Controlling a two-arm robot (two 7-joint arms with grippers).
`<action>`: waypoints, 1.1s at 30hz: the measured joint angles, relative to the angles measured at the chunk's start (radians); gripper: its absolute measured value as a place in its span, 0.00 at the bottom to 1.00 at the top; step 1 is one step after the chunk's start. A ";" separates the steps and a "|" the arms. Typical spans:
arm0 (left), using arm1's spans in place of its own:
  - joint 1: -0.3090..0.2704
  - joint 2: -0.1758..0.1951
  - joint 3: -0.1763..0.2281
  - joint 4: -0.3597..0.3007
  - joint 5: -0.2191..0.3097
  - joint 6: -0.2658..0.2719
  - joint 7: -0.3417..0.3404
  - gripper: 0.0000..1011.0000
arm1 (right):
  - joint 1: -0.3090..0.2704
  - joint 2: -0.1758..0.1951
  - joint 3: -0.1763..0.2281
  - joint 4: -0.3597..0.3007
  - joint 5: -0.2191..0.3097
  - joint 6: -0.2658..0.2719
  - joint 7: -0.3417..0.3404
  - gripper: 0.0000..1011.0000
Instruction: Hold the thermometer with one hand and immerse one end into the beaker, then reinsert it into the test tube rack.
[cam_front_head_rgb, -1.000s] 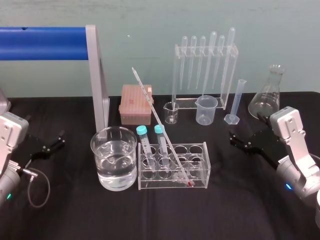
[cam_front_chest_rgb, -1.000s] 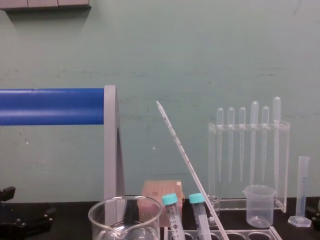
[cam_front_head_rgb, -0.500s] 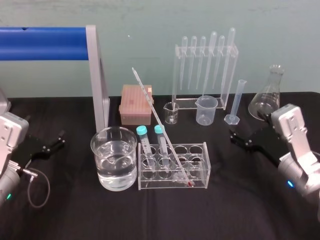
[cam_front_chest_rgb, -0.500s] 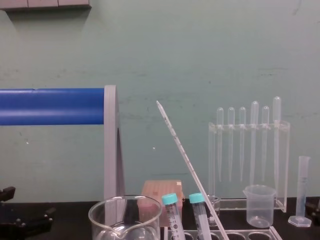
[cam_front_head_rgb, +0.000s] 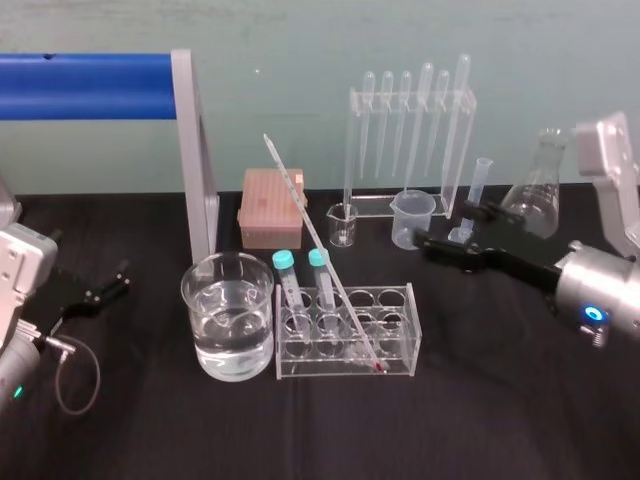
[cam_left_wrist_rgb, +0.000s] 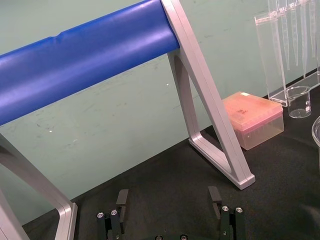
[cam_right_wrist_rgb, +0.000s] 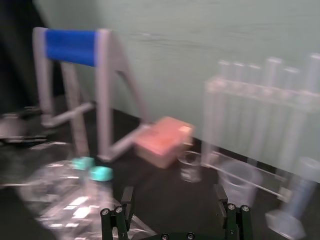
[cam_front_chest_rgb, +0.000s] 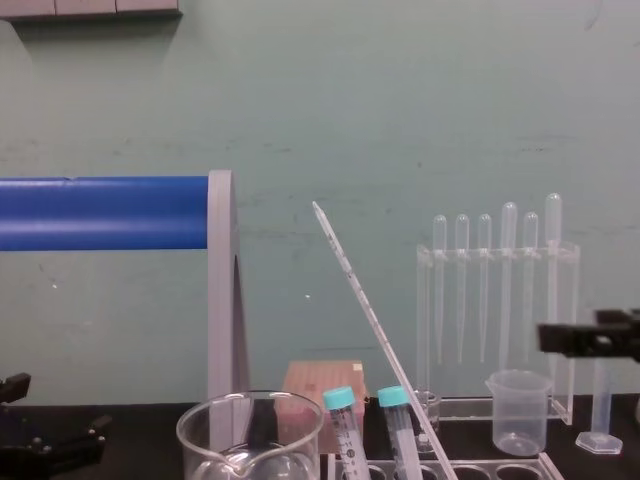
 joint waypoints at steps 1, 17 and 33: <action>0.000 0.000 0.000 0.000 0.000 0.000 0.000 1.00 | 0.017 0.003 -0.010 -0.017 0.014 0.029 0.034 0.99; 0.000 0.000 0.000 0.000 0.000 0.000 0.000 1.00 | 0.267 -0.111 -0.220 0.088 -0.042 0.072 0.165 0.99; 0.000 0.000 0.000 0.000 0.000 0.000 0.000 1.00 | 0.374 -0.206 -0.285 0.180 -0.085 0.100 0.167 0.99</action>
